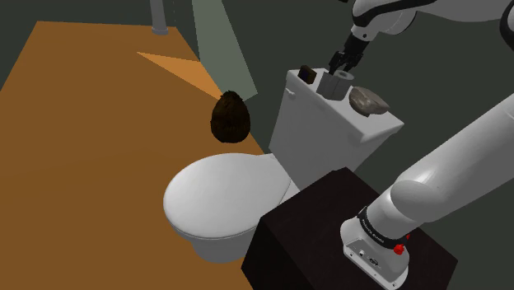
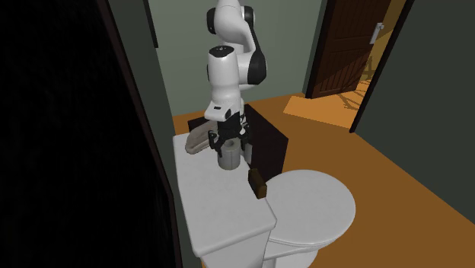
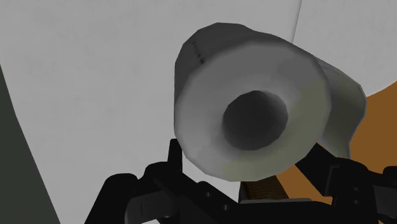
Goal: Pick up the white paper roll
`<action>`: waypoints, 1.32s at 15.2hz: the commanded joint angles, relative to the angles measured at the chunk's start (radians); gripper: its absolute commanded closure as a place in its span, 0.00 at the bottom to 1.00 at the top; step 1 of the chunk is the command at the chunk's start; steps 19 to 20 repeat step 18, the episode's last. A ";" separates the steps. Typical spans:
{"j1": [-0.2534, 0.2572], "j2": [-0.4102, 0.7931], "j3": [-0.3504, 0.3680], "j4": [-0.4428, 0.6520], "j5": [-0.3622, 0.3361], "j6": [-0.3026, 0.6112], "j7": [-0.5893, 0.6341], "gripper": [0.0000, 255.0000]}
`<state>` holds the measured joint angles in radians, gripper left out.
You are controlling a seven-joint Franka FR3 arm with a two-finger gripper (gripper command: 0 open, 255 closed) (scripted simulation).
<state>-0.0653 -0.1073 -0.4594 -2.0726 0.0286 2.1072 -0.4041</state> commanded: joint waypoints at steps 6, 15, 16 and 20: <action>0.000 -0.013 0.003 0.051 -0.009 -0.066 0.008 1.00; 0.002 -0.025 0.008 0.161 -0.015 -0.186 0.019 1.00; 0.002 -0.025 0.008 0.174 -0.015 -0.200 0.020 1.00; 0.002 -0.025 0.008 0.176 -0.016 -0.202 0.020 1.00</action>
